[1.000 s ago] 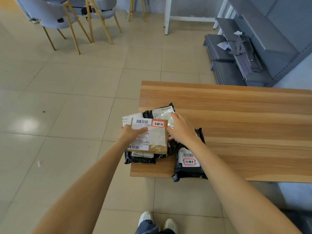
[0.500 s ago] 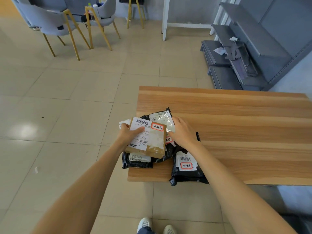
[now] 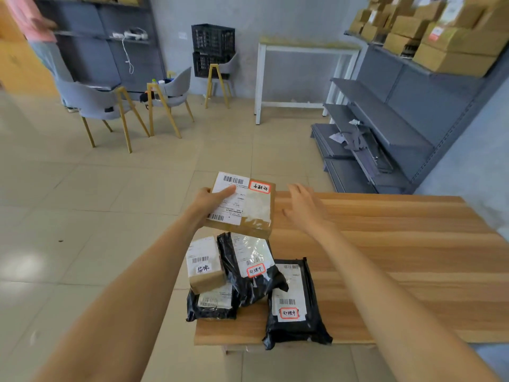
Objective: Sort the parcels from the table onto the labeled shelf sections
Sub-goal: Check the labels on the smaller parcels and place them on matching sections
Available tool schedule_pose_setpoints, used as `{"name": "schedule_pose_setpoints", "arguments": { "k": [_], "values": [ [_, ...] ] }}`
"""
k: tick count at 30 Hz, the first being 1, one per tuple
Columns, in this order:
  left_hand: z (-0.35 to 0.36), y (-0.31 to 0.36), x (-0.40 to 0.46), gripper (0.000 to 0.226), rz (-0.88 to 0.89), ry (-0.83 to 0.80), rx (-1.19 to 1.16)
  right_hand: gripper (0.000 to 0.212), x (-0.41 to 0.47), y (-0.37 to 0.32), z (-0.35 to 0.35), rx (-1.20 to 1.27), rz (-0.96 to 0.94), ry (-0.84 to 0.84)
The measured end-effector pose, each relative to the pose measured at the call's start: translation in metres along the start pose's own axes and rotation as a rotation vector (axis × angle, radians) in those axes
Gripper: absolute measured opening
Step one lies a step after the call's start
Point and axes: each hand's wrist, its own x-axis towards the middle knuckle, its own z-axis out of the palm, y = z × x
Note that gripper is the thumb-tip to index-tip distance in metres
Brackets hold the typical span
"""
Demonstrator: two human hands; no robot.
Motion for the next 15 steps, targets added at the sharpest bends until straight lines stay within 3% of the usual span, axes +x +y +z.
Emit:
{"name": "schedule_pose_setpoints", "arguments": {
  "k": [5, 10, 15],
  "values": [
    [0.003, 0.035, -0.010, 0.031, 0.076, -0.028, 0.020, 0.060, 0.005, 0.001, -0.030, -0.032, -0.023, 0.071],
    [-0.001, 0.048, -0.011, 0.037, 0.095, -0.032, 0.103, 0.061, 0.005, 0.004, -0.050, 0.009, 0.000, 0.082],
    [-0.004, 0.071, -0.015, 0.038, 0.147, -0.086, 0.314, 0.056, 0.017, -0.002, -0.070, 0.416, 0.047, -0.011]
  ]
}}
